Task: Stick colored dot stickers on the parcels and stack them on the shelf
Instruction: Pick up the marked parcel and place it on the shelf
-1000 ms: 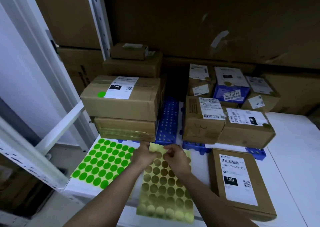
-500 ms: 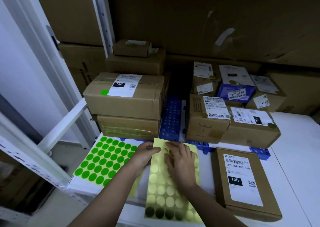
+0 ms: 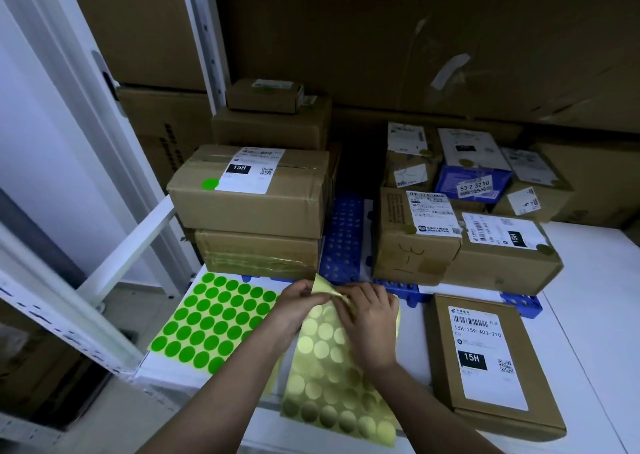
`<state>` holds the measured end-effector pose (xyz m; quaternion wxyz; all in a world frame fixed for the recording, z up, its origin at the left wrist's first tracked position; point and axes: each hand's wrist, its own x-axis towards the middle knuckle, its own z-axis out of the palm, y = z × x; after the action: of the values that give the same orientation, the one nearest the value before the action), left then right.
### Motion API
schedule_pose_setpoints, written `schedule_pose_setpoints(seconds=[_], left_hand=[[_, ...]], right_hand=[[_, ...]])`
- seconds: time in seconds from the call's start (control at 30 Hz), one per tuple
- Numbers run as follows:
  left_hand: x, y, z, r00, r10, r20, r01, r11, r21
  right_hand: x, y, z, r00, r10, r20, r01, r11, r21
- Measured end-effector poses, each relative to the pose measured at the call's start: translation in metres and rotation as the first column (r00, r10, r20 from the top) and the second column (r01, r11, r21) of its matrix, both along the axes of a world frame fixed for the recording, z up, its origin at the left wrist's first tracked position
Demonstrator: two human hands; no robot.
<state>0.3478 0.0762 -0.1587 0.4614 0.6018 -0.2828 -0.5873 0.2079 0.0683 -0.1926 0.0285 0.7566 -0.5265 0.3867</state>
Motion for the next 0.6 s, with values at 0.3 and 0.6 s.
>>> schedule_pose_setpoints(seconds=[0.3, 0.6], left_hand=[[-0.001, 0.000, 0.002, 0.999, 0.033, -0.033, -0.031, 0.998, 0.055], [-0.009, 0.002, -0.009, 0.977, 0.166, 0.131, -0.176, 0.982, 0.066]], right_hand=[[-0.002, -0.002, 0.002, 0.999, 0.032, 0.034, -0.032, 0.999, -0.001], [0.004, -0.005, -0.009, 0.960, 0.058, 0.274, -0.137, 0.951, 0.279]])
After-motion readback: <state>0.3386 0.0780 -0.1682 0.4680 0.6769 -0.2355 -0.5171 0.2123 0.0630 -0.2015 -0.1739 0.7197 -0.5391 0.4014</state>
